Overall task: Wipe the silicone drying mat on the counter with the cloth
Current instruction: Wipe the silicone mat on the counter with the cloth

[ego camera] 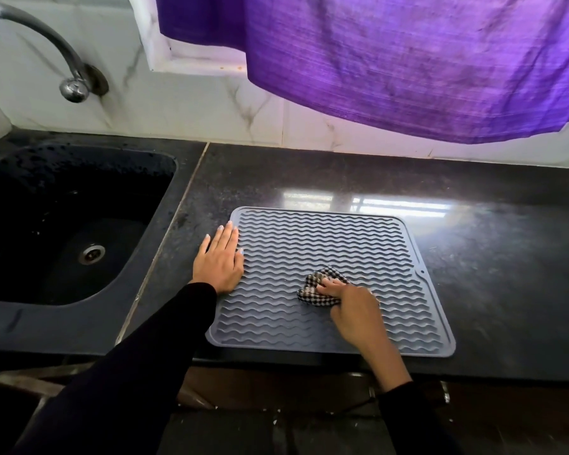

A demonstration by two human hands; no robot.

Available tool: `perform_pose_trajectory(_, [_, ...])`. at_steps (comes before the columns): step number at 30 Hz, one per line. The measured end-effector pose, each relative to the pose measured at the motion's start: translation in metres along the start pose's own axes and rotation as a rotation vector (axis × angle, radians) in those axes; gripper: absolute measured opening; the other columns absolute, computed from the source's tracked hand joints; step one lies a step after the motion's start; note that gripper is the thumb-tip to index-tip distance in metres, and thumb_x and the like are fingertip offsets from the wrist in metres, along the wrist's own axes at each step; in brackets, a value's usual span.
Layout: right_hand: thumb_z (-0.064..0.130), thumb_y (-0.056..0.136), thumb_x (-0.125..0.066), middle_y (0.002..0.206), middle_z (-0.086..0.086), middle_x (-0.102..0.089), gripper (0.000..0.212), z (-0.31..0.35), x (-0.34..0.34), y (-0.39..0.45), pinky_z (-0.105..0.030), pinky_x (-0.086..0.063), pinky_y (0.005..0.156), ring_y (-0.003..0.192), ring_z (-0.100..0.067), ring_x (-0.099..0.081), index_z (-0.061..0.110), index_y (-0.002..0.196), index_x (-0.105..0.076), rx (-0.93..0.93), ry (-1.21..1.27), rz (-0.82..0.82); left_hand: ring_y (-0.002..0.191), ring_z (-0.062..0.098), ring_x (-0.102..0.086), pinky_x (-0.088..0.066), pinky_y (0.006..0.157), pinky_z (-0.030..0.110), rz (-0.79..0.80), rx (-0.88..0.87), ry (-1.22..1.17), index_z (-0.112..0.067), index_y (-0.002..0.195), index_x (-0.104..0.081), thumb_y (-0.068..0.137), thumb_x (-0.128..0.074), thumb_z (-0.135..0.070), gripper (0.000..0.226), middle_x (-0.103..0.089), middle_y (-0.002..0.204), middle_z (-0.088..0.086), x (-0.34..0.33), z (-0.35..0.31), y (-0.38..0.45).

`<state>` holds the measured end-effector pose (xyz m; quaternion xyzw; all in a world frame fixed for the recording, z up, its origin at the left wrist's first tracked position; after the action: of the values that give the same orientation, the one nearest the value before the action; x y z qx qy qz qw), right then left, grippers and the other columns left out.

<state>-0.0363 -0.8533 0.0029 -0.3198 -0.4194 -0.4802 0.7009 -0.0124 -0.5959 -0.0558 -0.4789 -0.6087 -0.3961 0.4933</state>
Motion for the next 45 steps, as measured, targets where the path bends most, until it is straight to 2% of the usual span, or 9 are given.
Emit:
perform_pose_trajectory(5, [-0.006, 0.083, -0.040, 0.091, -0.005, -0.072, 0.046, -0.028, 0.021, 0.017, -0.029, -0.050, 0.067, 0.081, -0.024, -0.066, 0.018, 0.107, -0.070, -0.369, 0.775, -0.189, 0.145, 0.014, 0.000, 0.004, 0.117, 0.038, 0.005, 0.002, 0.003, -0.011, 0.149, -0.005, 0.096, -0.013, -0.032, 0.057, -0.001, 0.158, 0.001, 0.000, -0.001, 0.000])
perform_pose_trajectory(7, [-0.009, 0.084, -0.040, 0.100, -0.007, -0.069, 0.050, -0.011, 0.021, 0.022, -0.020, -0.048, 0.050, 0.060, -0.016, -0.057, 0.015, 0.121, -0.063, -0.310, 0.693, -0.235, 0.145, 0.014, 0.002, 0.006, 0.117, 0.040, 0.010, 0.006, 0.000, -0.011, 0.149, -0.004, 0.098, -0.018, -0.029, 0.055, 0.000, 0.158, 0.001, 0.001, -0.002, 0.000])
perform_pose_trajectory(10, [-0.010, 0.083, -0.044, 0.135, -0.004, -0.053, 0.058, 0.032, 0.003, 0.028, -0.017, -0.053, 0.083, 0.093, -0.016, -0.062, 0.022, 0.131, -0.052, -0.048, 0.335, -0.152, 0.145, 0.013, 0.003, 0.007, 0.117, 0.041, 0.014, 0.002, -0.002, -0.012, 0.149, -0.004, 0.098, -0.019, -0.029, 0.055, 0.000, 0.158, 0.000, 0.001, -0.001, 0.000])
perform_pose_trajectory(13, [-0.003, 0.086, -0.048, 0.150, 0.004, -0.035, 0.062, 0.053, -0.027, 0.024, -0.026, -0.009, 0.114, 0.138, -0.016, -0.032, 0.027, 0.139, -0.040, 0.140, -0.038, 0.013, 0.145, 0.012, 0.003, 0.007, 0.117, 0.041, 0.013, 0.011, -0.017, -0.013, 0.149, -0.005, 0.098, -0.020, -0.029, 0.055, 0.000, 0.158, -0.001, 0.001, -0.001, 0.000])
perform_pose_trajectory(16, [-0.003, 0.088, -0.046, 0.152, 0.009, -0.028, 0.062, 0.052, -0.028, 0.023, -0.024, -0.005, 0.115, 0.143, -0.012, -0.020, 0.028, 0.141, -0.037, 0.169, -0.128, -0.032, 0.145, 0.012, 0.003, 0.007, 0.116, 0.041, 0.013, 0.017, -0.027, -0.013, 0.149, -0.006, 0.098, -0.020, -0.030, 0.055, 0.000, 0.158, -0.001, 0.001, -0.001, 0.000])
perform_pose_trajectory(23, [0.011, 0.089, -0.046, 0.116, -0.009, -0.064, 0.040, 0.048, -0.006, 0.031, -0.034, -0.046, 0.088, 0.104, -0.028, -0.059, 0.030, 0.120, -0.062, 0.009, -0.121, 0.123, 0.145, 0.011, -0.001, 0.004, 0.116, 0.040, -0.010, 0.009, -0.057, -0.014, 0.149, -0.011, 0.086, -0.009, -0.037, 0.067, -0.005, 0.158, -0.003, 0.001, 0.003, 0.000])
perform_pose_trajectory(29, [0.003, 0.084, -0.045, 0.072, -0.005, -0.064, 0.032, 0.011, 0.024, 0.085, -0.028, -0.038, 0.064, 0.075, -0.020, -0.057, 0.013, 0.077, -0.074, -0.354, 0.729, -0.077, 0.145, 0.012, -0.004, 0.002, 0.116, 0.041, -0.035, 0.001, -0.067, -0.014, 0.149, -0.012, 0.085, -0.010, -0.038, 0.068, -0.007, 0.157, -0.002, 0.002, 0.002, 0.000])
perform_pose_trajectory(37, [-0.002, 0.084, -0.052, 0.146, -0.007, -0.041, 0.052, 0.052, -0.027, 0.097, -0.035, -0.027, 0.114, 0.137, -0.026, -0.034, 0.033, 0.121, -0.060, 0.028, -0.108, -0.067, 0.144, 0.010, -0.003, 0.003, 0.116, 0.039, -0.040, 0.004, -0.036, -0.016, 0.149, -0.012, 0.085, -0.009, -0.036, 0.067, -0.007, 0.157, -0.005, 0.001, 0.004, 0.001])
perform_pose_trajectory(45, [0.003, 0.090, -0.045, 0.138, -0.002, -0.052, 0.044, 0.024, -0.013, 0.099, -0.042, -0.007, 0.119, 0.140, -0.021, -0.030, 0.026, 0.125, -0.058, 0.047, -0.369, -0.189, 0.144, 0.010, -0.005, 0.002, 0.116, 0.038, -0.051, -0.005, -0.078, -0.016, 0.148, -0.014, 0.085, -0.008, -0.034, 0.066, -0.009, 0.157, -0.004, 0.002, 0.004, 0.000])
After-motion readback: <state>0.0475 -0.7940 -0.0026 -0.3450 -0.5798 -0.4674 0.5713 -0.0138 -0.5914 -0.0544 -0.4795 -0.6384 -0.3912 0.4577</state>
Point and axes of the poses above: each hand's wrist, its own y-axis towards the middle knuckle, its own x-axis out of the back of the hand, z = x × y, the point moved 5 cm from there along y, towards the middle knuckle
